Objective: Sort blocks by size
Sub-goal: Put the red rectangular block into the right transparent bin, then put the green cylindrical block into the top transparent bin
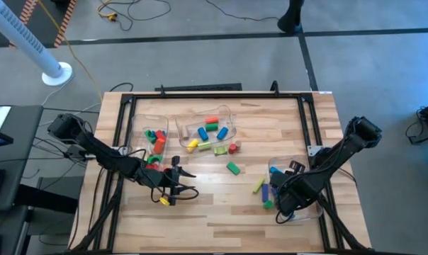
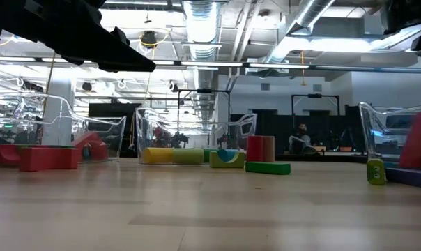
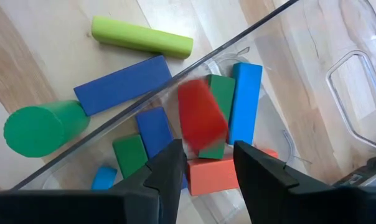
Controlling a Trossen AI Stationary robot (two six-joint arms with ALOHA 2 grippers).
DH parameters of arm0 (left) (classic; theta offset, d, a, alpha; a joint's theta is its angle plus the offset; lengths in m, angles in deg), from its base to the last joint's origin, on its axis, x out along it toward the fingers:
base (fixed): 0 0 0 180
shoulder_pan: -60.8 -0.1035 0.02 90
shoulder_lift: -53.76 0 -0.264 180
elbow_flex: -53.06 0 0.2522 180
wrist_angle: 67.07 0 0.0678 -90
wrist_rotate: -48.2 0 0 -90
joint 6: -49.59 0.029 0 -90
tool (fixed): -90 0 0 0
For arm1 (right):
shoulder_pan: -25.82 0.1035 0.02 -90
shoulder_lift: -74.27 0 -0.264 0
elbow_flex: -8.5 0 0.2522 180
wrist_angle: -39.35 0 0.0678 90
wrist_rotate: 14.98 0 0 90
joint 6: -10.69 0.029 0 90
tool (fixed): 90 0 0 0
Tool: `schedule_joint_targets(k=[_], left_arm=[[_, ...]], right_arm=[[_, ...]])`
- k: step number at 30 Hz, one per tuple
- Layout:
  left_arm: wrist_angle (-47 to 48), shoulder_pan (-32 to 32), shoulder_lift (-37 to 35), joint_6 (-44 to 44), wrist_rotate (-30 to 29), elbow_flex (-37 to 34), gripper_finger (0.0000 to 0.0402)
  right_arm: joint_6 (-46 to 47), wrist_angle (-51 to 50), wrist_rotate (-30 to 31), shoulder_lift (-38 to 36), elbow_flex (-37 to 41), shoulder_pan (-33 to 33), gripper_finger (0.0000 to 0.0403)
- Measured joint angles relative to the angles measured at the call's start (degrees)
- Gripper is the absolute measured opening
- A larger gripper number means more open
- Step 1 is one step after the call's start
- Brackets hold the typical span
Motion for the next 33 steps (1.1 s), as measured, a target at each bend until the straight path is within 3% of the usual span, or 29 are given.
schedule_joint_targets(k=[33], left_arm=[[0.0, 0.0, 0.0, 0.0, 0.0, 0.0, 0.0169]], right_arm=[[0.0, -1.5, 2.4, 0.1, -0.8, 0.0, 0.0173]])
